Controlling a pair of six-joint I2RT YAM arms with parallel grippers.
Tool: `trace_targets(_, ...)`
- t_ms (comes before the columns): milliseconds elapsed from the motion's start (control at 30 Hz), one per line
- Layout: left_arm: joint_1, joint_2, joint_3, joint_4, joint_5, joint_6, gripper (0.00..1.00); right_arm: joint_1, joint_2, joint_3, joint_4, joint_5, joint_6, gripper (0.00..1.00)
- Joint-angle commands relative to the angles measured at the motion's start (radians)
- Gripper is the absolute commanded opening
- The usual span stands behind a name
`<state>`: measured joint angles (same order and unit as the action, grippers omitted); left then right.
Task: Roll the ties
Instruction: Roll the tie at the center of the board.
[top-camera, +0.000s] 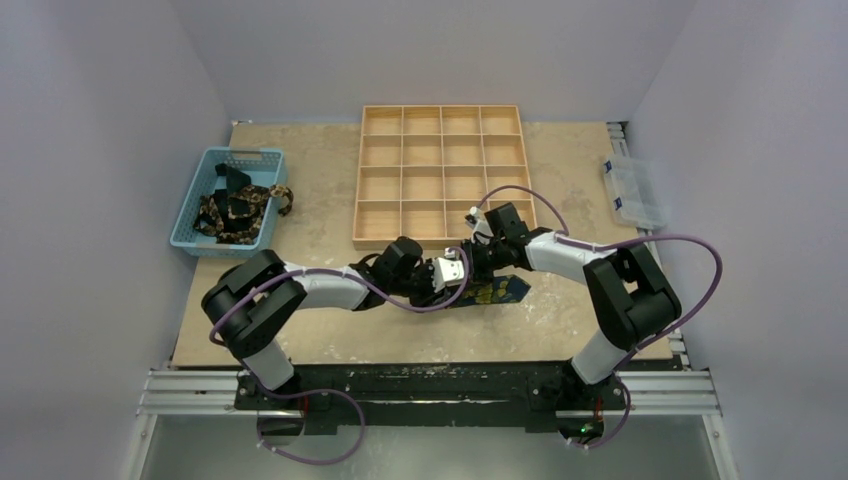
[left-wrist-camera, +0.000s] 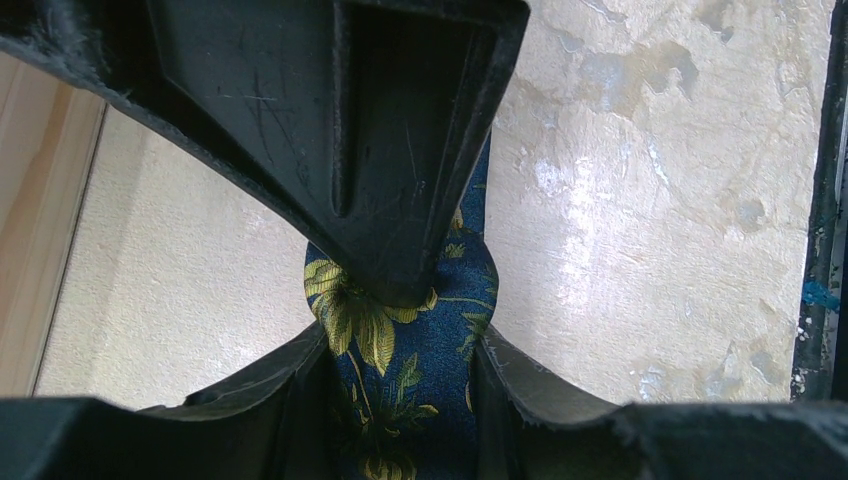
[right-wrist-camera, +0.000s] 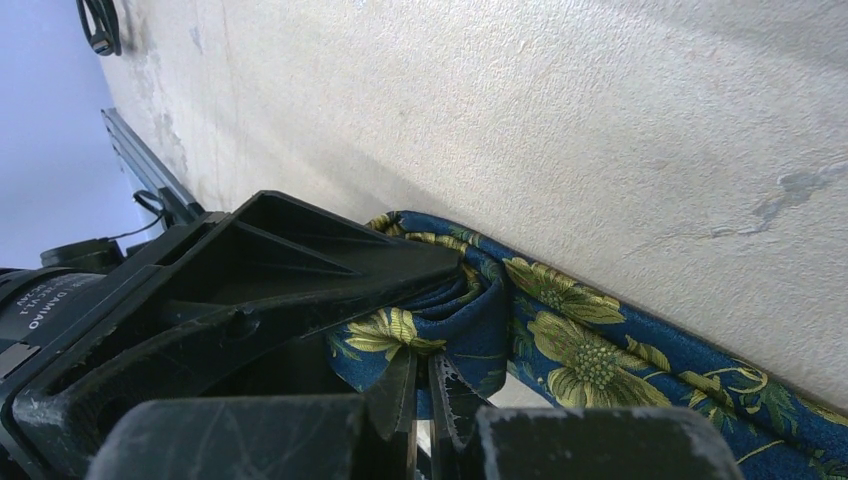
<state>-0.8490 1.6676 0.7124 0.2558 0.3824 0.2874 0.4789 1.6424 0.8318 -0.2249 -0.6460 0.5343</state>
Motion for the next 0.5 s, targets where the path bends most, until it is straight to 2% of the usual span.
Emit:
trace_targets(0,0.022,0.019,-0.023,-0.084,0.018,-0.007,0.24,0.001,-0.022,0.0,-0.053,0.108,-0.048,0.0)
trace_targets(33,0.022,0.031,-0.016,-0.094,0.022,-0.006,0.23,0.0,-0.028,0.0,-0.057,0.12,-0.045,0.0)
trace_targets(67,0.022,0.036,-0.011,-0.098,0.016,-0.009,0.26,0.0,-0.027,0.006,-0.068,0.131,-0.046,0.0)
trace_targets(167,0.022,0.016,-0.036,-0.059,-0.014,-0.03,0.56,0.001,0.001,0.025,-0.123,0.184,-0.073,0.0)
trace_targets(233,0.022,-0.014,-0.063,-0.018,-0.026,-0.032,0.67,0.001,0.009,0.026,-0.135,0.205,-0.081,0.0)
trace_targets(367,0.024,-0.032,-0.093,0.047,-0.025,-0.032,0.69,0.001,0.015,0.026,-0.142,0.225,-0.086,0.0)
trace_targets(467,0.024,-0.016,-0.102,0.134,0.004,-0.077,0.65,0.001,0.019,0.026,-0.144,0.231,-0.09,0.0)
